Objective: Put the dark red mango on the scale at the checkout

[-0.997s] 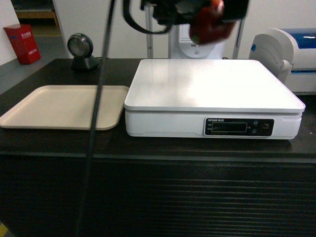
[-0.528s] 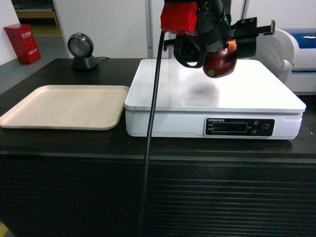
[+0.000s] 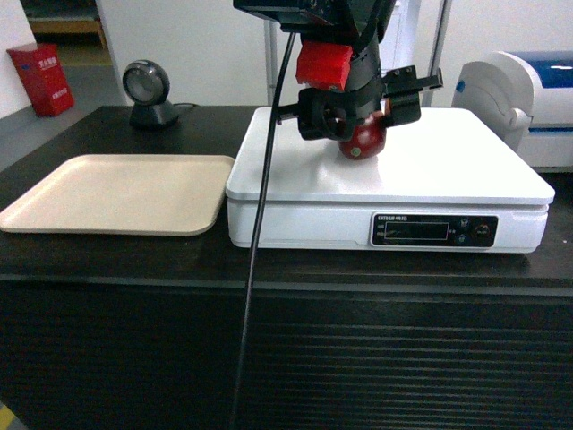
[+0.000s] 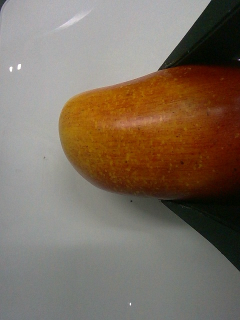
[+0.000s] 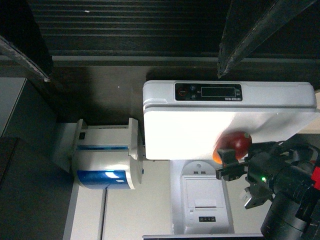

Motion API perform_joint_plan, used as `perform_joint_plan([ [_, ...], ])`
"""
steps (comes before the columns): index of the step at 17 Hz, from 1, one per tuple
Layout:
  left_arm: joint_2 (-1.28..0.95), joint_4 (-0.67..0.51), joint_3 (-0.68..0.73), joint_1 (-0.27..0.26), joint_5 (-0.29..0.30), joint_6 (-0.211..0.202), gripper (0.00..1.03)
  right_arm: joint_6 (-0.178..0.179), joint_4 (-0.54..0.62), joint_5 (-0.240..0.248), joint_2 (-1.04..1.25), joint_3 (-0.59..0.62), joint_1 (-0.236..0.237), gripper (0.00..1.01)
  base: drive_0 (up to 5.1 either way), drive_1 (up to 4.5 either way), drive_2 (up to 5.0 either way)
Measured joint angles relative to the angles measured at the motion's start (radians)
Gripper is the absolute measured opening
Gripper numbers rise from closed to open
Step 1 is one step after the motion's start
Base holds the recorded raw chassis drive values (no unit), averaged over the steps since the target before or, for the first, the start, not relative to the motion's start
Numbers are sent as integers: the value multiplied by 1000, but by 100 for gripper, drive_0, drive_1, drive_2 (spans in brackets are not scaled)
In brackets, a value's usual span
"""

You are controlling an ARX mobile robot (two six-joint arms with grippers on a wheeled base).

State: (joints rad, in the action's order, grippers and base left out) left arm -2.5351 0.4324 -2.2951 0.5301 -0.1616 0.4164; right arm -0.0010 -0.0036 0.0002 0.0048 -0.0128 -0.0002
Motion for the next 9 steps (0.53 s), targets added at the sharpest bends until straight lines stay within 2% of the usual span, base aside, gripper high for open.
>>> perform_joint_plan([
  [5, 2, -31, 31, -8, 5, -2, 99, 0, 0, 0, 0, 0, 0, 98, 0, 0, 0],
  [7, 18, -57, 66, -8, 12, -11, 97, 0, 0, 0, 0, 0, 0, 98, 0, 0, 0],
  [9, 45, -93, 90, -8, 14, -40, 98, 0, 0, 0, 0, 0, 0, 98, 0, 0, 0],
])
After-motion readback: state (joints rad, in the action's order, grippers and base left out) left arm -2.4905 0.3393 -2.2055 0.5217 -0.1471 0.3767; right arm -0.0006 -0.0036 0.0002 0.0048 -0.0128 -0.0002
